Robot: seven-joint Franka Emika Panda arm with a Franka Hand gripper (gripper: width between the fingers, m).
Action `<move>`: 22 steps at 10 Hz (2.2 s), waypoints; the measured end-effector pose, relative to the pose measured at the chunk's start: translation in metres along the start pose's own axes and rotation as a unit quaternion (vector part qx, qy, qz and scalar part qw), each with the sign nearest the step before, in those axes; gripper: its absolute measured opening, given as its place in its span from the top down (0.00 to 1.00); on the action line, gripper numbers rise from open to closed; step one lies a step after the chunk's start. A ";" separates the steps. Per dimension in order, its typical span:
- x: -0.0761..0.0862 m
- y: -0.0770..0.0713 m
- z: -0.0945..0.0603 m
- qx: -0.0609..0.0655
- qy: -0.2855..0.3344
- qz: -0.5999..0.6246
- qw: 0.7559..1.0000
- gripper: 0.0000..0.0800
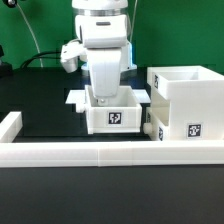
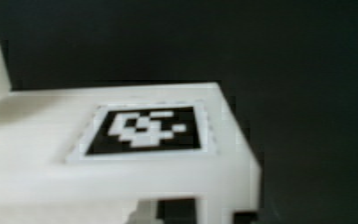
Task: Assemble drawer
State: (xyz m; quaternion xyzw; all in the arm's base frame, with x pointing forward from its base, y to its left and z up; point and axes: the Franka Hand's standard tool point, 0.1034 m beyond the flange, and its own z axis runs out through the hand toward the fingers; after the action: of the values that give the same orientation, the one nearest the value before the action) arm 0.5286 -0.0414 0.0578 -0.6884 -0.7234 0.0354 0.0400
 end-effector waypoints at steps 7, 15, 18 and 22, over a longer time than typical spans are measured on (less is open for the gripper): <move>0.004 0.002 -0.005 0.001 0.000 0.008 1.000 0.94; 0.007 0.007 -0.002 -0.032 0.003 0.016 0.999 0.94; 0.012 0.009 -0.002 -0.044 0.005 0.015 0.999 0.94; 0.014 0.014 -0.002 -0.074 0.007 0.015 0.997 0.94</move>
Offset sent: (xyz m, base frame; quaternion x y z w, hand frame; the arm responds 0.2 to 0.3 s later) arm 0.0000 0.0000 0.0000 0.0000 0.0000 0.0000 1.0000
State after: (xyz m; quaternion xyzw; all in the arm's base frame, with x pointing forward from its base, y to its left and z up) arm 0.5425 -0.0272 0.0583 -0.7005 -0.7132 -0.0226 -0.0062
